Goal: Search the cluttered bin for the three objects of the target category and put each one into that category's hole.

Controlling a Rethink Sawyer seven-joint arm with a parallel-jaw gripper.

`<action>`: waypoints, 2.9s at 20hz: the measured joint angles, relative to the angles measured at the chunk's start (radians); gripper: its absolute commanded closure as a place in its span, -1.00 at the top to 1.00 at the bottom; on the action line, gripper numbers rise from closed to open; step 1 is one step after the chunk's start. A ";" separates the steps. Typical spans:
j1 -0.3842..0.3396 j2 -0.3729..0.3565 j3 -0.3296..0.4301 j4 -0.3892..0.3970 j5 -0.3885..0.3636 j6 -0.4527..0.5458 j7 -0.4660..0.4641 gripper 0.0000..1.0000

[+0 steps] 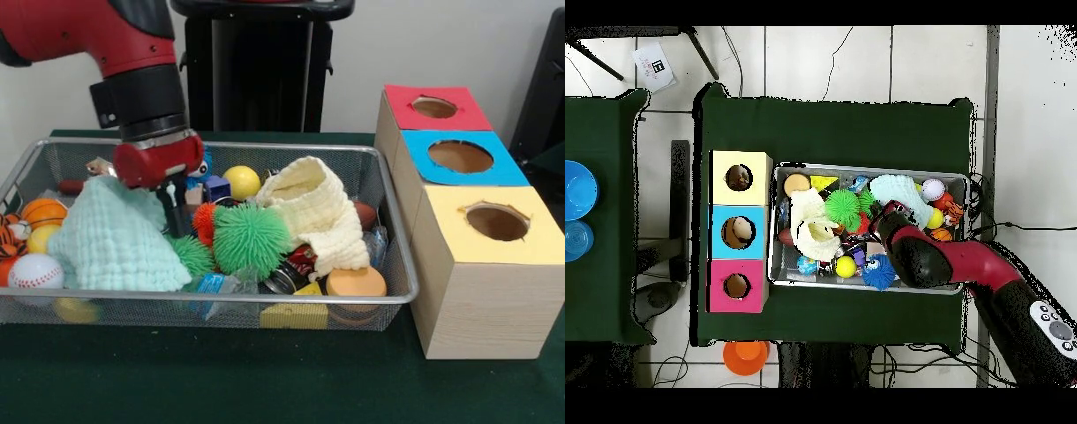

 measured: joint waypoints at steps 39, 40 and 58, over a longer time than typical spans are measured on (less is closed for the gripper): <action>0.236 0.012 -0.028 -0.081 -0.011 0.310 -0.151 -1.00; 0.253 0.007 -0.042 -0.085 -0.012 0.309 -0.151 -1.00; 0.402 -0.020 -0.226 -0.152 0.119 0.308 -0.151 -1.00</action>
